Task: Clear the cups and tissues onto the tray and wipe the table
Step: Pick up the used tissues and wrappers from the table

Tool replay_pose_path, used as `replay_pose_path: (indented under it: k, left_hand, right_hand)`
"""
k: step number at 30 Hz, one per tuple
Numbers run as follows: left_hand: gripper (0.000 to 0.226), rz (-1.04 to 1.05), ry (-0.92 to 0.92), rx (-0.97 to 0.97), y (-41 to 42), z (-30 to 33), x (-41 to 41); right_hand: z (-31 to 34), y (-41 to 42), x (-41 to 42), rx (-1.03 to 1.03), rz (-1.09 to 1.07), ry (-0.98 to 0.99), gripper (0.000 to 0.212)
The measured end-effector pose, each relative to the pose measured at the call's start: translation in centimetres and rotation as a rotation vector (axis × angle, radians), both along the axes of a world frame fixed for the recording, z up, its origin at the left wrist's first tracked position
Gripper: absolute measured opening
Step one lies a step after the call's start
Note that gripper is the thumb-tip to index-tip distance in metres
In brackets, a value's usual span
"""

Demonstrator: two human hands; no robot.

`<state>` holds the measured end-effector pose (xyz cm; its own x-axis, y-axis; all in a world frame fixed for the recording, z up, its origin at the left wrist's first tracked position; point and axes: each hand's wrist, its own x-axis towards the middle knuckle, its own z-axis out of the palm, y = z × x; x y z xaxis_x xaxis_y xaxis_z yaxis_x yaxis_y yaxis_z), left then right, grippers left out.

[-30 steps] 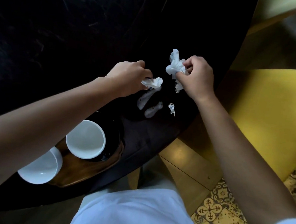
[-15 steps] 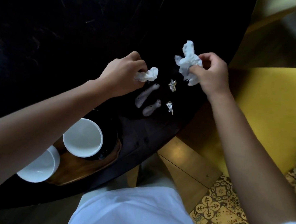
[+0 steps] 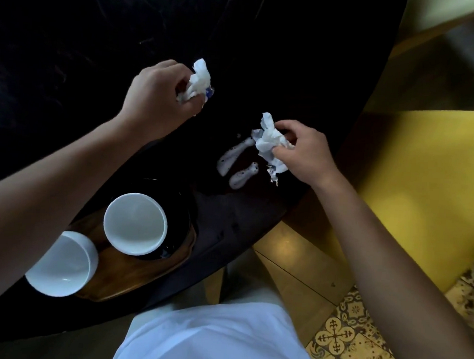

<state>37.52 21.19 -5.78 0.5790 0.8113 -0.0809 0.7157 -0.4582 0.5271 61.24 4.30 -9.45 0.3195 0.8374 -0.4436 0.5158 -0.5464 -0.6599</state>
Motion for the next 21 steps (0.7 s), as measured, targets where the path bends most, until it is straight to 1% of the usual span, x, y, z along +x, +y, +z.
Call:
replay_pose_path:
  k: [3,6,9,12,15,18,20,21]
  left_hand:
    - [0.027,-0.017,-0.011,-0.003,-0.6,-0.1,-0.3]
    - [0.023,-0.028,-0.037,-0.013,-0.9,0.0,-0.9]
    - [0.033,-0.021,-0.072,-0.026,-0.7,0.4,-1.7]
    - [0.030,-0.001,-0.085,-0.028,-0.5,0.7,-2.5]
    - [0.029,0.006,-0.081,-0.033,-0.6,1.1,-3.0]
    - [0.033,0.016,-0.086,-0.045,-1.1,1.3,-4.0]
    - [0.034,0.027,-0.089,-0.058,-1.6,1.3,-4.8]
    - [0.035,0.037,-0.086,-0.067,-1.9,1.3,-5.2]
  right_hand:
    - [0.0,0.0,0.6,-0.029,0.024,-0.104,0.034]
    - [0.0,0.0,1.6,-0.055,0.000,-0.166,0.025]
    - [-0.2,-0.2,1.8,-0.045,-0.053,-0.181,0.023]
    - [-0.1,-0.9,1.8,-0.014,-0.142,-0.152,0.021]
    - [1.1,-2.6,2.2,0.041,-0.226,-0.015,0.019]
    - [2.3,-5.1,1.6,0.093,-0.193,0.091,0.019]
    - [2.4,-6.4,0.4,0.105,-0.170,0.093,0.025]
    - [2.2,-6.9,-0.2,0.099,-0.172,0.089,0.032]
